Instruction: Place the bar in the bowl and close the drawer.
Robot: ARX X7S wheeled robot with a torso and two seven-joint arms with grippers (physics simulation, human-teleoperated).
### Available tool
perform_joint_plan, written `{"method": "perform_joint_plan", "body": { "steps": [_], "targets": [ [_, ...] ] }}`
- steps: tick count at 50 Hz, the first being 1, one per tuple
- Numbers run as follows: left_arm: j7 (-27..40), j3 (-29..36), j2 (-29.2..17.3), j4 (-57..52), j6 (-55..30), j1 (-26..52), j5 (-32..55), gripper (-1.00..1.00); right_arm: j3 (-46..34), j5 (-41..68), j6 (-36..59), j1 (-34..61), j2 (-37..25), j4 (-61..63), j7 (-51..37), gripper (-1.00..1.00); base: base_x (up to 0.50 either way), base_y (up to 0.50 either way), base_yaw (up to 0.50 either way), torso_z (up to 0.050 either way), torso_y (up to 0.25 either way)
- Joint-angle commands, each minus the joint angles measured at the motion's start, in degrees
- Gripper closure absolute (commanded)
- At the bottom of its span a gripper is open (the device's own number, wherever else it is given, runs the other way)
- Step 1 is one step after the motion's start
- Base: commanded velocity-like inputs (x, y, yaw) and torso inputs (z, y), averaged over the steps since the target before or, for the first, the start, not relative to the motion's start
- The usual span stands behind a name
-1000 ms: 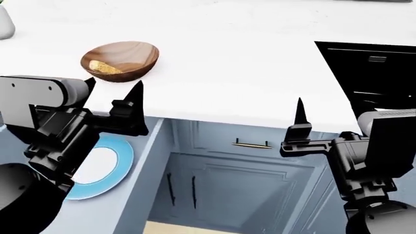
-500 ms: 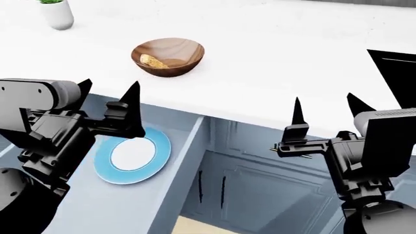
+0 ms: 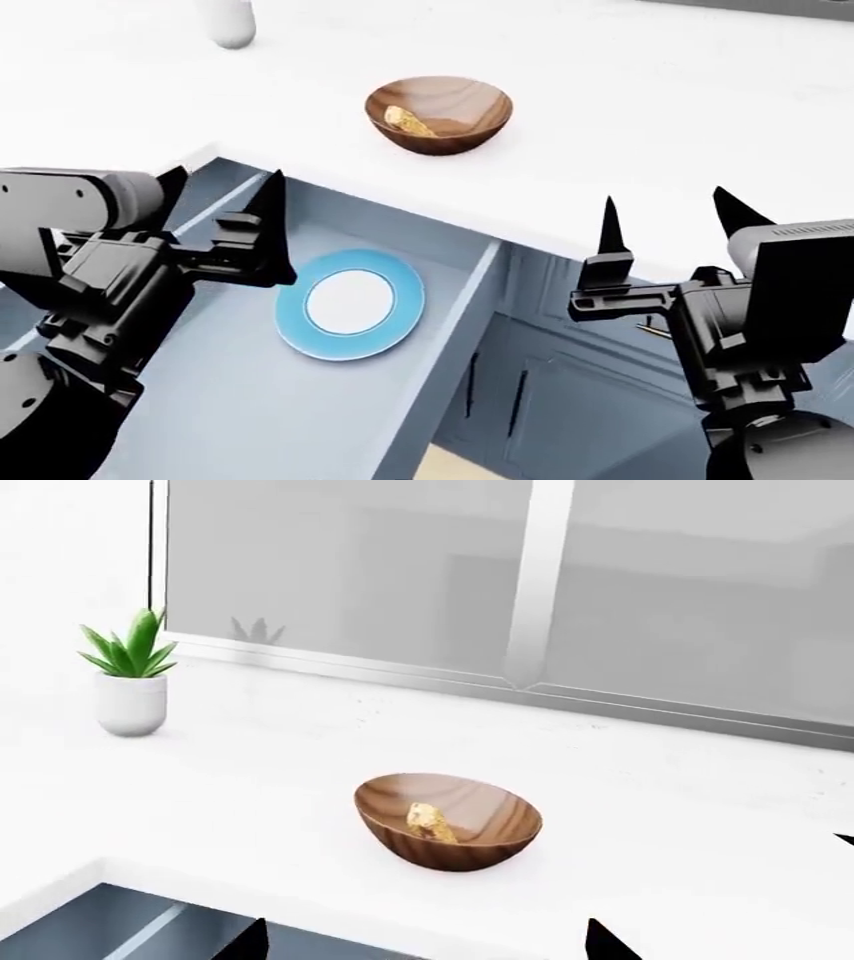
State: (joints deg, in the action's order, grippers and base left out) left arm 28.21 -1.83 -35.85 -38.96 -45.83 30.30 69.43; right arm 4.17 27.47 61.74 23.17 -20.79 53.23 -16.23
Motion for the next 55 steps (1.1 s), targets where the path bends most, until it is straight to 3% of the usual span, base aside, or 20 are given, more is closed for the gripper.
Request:
{"method": "perform_joint_plan", "body": {
  "steps": [1, 55],
  "targets": [
    [-0.42, -0.36, -0.12, 0.01, 0.79, -0.91, -0.37, -1.0, -0.29, 0.51, 0.65, 0.4, -0.13, 0.52, -0.69, -1.0, 0.0, 0.0, 0.5, 0.0, 0.0],
    [-0.73, -0.75, -0.88, 0.1, 2.27, -2.38, -0.47, -1.0, -1.43, 1.43, -0.65, 0.18, -1.27, 0.13, -2.71, -1.0, 0.0, 0.0, 0.5, 0.0, 0.0]
  ]
}}
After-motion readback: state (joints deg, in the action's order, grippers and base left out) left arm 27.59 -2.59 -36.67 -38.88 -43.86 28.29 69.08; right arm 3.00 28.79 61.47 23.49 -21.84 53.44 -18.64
